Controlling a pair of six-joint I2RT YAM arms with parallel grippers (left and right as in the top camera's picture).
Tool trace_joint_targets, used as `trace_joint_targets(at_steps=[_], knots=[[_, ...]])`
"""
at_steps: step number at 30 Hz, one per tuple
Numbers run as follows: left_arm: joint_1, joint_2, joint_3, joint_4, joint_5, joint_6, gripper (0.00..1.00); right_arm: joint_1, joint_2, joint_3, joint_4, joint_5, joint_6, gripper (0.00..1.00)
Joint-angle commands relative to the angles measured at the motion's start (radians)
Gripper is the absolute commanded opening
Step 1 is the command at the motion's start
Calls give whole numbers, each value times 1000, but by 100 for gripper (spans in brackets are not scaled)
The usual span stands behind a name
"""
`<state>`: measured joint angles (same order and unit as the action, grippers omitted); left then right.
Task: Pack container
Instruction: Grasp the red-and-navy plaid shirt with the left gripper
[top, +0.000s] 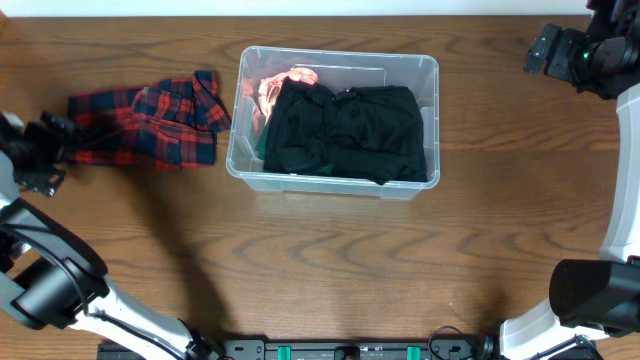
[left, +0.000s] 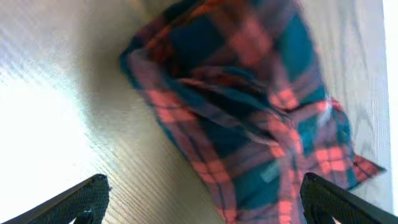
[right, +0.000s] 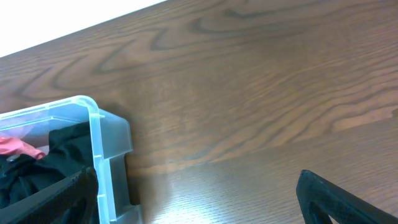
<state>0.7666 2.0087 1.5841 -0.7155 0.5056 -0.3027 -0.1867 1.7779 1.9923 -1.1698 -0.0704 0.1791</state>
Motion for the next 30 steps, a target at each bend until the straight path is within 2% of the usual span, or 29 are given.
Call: trace_joint_targets(at_steps=[1, 7, 14, 25, 28, 30], knots=[[29, 0, -104, 92, 68, -111, 98, 4, 1, -4, -2, 3, 10, 99], [14, 0, -275, 359, 71, -191, 98, 4, 1, -4, -2, 3, 10, 99], [-26, 0, -383, 615, 69, -246, 98, 4, 1, -4, -1, 3, 10, 99], [-102, 26, -393, 703, -5, -261, 100, 4, 1, -4, -1, 3, 10, 99], [-112, 26, -393, 738, -6, -260, 88, 4, 1, -4, -1, 3, 10, 99], [-114, 26, -393, 756, -6, -260, 74, 4, 1, -4, -2, 3, 10, 99]])
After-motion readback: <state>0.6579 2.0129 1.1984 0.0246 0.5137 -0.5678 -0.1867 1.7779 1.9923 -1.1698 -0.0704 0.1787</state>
